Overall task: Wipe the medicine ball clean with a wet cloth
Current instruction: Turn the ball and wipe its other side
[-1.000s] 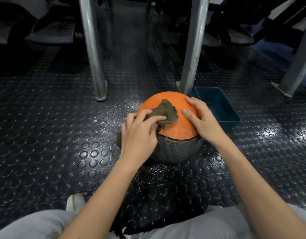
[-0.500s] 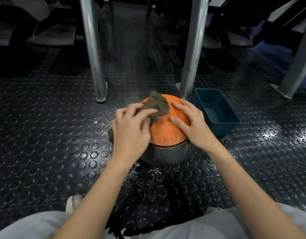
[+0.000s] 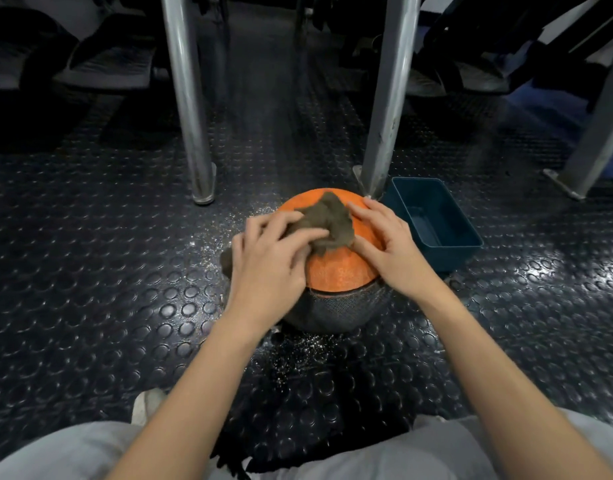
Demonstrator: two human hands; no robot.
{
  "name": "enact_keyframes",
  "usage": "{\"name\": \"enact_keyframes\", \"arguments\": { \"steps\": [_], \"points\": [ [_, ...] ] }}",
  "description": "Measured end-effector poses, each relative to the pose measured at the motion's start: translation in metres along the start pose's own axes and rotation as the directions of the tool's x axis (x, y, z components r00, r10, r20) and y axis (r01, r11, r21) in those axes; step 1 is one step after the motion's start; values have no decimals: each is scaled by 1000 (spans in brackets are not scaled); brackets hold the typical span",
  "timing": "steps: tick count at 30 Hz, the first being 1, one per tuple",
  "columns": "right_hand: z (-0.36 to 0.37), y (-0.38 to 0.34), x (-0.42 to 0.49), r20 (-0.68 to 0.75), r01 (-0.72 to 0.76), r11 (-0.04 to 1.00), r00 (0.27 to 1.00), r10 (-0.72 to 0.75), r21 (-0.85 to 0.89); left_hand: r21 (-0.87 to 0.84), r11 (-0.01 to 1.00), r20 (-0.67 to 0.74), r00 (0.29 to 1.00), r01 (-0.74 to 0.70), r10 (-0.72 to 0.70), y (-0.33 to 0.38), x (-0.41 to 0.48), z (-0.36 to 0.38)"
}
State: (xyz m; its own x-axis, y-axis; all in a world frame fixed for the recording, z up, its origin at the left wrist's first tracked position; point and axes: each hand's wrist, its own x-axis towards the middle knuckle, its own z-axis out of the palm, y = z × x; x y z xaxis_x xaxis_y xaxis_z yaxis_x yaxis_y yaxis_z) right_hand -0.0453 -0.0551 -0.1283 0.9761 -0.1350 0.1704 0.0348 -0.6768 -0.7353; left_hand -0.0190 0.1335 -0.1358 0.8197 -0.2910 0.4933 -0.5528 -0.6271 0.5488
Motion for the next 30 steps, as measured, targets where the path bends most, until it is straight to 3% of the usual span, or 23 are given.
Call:
{"name": "enact_keyframes", "arguments": {
  "steps": [3, 6, 8, 10, 12, 13, 16, 18, 20, 22, 26, 27, 28, 30],
  "points": [
    [0, -1, 0, 25, -25, 1000, 999, 25, 8, 1, 973, 68, 971, 230, -230, -13, 2, 1],
    [-1, -2, -1, 33, -28, 1000, 999, 27, 8, 130, 914, 15, 920, 386, -391, -34, 6, -12],
    [-2, -2, -1, 39, -30, 1000, 999, 29, 8, 77, 926, -45, 929, 369, -366, -29, 8, -18],
    [-1, -1, -1, 30, -32, 999, 999, 32, 9, 7, 979, -75, 976, 205, -204, -13, 7, -17],
    [1, 1, 0, 8, -3, 1000, 1000, 3, -8, -1, 1000, -19, 1000, 12, -12, 1, 3, -8],
    [1, 2, 1, 0, 6, 1000, 1000, -6, -16, -7, 1000, 27, 999, -17, 17, 2, 1, -2],
    [1, 0, 0, 25, -24, 1000, 999, 24, 5, -48, 976, 61, 976, 211, -208, -13, 2, 3],
    [1, -2, -1, 29, -18, 1000, 999, 17, 17, 55, 928, 43, 928, 369, -371, -31, 4, -3],
    [0, -2, -2, 35, -19, 1000, 999, 19, 18, 100, 892, 9, 896, 441, -444, -41, 5, -9],
    [-1, -3, -2, 41, -30, 999, 999, 29, 20, 30, 914, -24, 915, 404, -403, -32, 6, -11],
    [1, -2, -2, 17, -6, 1000, 1000, 6, 5, -63, 998, -38, 999, 20, -22, -8, 4, 1],
    [1, -1, -1, 11, -7, 1000, 1000, 7, 4, -56, 998, -21, 1000, -6, 5, -8, 3, 6],
    [1, -2, -1, 16, -15, 1000, 1000, 15, 6, -77, 995, -4, 998, 59, -59, -11, 2, 10],
    [0, -3, -2, 37, -29, 1000, 999, 29, 11, -158, 928, 24, 940, 338, -339, -23, 3, 11]
  ]
}}
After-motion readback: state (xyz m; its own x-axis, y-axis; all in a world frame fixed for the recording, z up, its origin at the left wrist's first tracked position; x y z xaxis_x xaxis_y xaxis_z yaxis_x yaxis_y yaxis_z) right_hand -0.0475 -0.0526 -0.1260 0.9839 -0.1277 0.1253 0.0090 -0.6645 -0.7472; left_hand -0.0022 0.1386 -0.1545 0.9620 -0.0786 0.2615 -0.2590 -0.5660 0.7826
